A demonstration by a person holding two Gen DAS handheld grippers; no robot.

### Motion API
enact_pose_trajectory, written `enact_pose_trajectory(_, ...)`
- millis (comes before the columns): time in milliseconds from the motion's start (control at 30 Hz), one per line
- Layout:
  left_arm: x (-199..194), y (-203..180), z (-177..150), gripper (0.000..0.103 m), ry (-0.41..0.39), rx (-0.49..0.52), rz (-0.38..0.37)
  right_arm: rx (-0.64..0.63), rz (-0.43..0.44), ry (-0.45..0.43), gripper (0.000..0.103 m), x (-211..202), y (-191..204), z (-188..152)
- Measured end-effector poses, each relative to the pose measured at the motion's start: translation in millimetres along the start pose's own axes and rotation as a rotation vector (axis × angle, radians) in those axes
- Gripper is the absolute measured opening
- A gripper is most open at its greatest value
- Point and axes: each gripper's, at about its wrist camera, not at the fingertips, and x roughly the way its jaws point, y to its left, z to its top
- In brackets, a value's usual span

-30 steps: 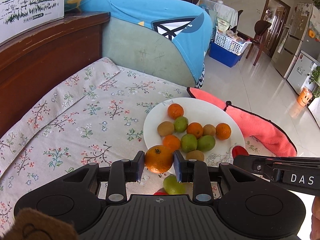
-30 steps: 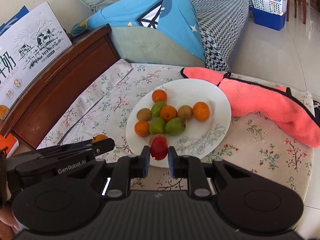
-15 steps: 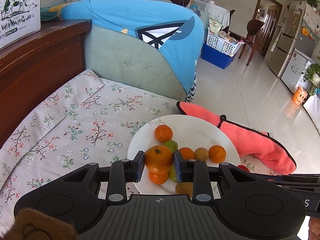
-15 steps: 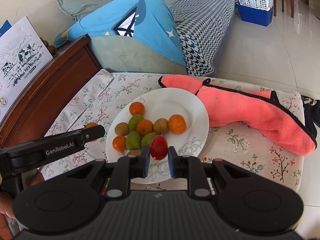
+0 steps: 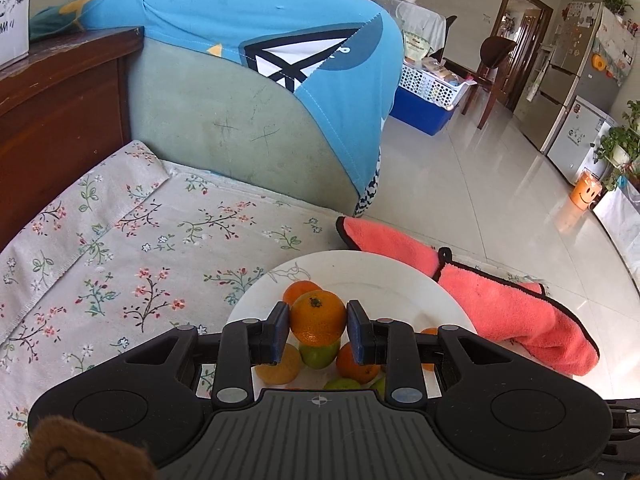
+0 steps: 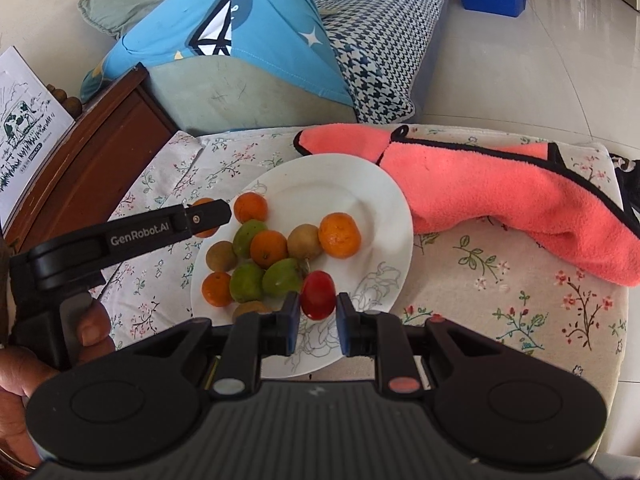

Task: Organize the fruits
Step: 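Carry the tomato and orange over the plate and lower them, then open both tools on the plate and withdraw toward the last fruits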

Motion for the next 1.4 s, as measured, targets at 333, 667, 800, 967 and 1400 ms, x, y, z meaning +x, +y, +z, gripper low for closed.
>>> enact_pose_trajectory(333, 22, -7, 4, 0.028, 0.018, -0.003, -0.05, 0.019, -0.006, -0.008, 0.019, 15, -4, 5)
enact_pose_trajectory(667, 18, -15, 7, 0.034, 0.006, -0.002, -0.06, 0.09, 0.006, -0.014, 0.024, 18, -12, 10)
enact_pose_trajectory(800, 2, -14, 10, 0.039, -0.016, -0.007, -0.048, 0.082, 0.006, -0.029, 0.026, 12, -11, 11)
enact_pose_trajectory(967, -20, -11, 7, 0.047, -0.029, -0.008, 0.0, 0.055, 0.006, -0.045, 0.03, 4, -7, 12)
enact_pose_trajectory(1400, -72, 8, -19, 0.051, -0.01, -0.008, 0.089, -0.107, 0.015, -0.037, 0.037, -14, 22, -7)
